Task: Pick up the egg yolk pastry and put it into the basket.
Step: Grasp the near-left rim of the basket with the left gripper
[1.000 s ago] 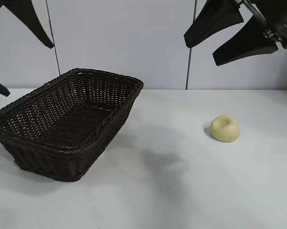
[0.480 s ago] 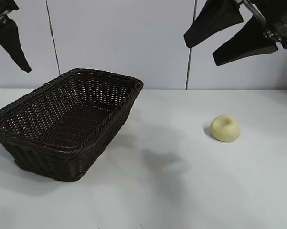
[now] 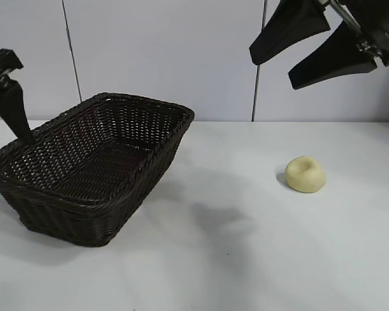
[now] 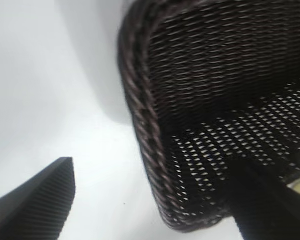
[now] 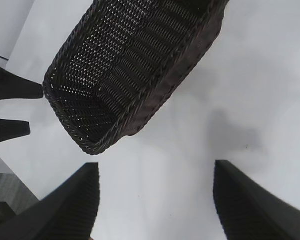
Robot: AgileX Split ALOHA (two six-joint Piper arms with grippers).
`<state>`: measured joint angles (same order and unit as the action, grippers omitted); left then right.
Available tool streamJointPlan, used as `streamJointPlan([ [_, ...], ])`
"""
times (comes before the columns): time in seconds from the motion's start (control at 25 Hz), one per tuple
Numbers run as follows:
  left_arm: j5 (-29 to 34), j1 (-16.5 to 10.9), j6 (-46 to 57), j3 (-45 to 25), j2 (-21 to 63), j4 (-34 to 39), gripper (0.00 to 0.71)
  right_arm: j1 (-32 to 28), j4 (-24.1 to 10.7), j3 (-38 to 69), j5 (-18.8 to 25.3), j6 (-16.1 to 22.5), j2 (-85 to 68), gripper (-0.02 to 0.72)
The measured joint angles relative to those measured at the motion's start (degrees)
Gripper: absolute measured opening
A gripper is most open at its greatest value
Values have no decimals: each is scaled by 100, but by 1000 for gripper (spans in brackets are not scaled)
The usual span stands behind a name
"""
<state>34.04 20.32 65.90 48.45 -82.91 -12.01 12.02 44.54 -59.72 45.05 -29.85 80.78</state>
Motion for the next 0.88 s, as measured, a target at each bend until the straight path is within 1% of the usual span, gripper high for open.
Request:
streamJointPlan([
  [0.08, -6, 54, 357, 0, -34, 340, 593, 0, 0, 0, 0, 0, 0, 477],
  [0.2, 49, 55, 585, 0, -158, 664, 593, 0, 0, 0, 0, 0, 0, 477],
  [0.44, -71, 55, 622, 0, -409, 732, 593, 0, 0, 0, 0, 0, 0, 477],
  [0.88, -827, 55, 622, 0, -1460, 779, 593, 0, 0, 0, 0, 0, 0, 477],
])
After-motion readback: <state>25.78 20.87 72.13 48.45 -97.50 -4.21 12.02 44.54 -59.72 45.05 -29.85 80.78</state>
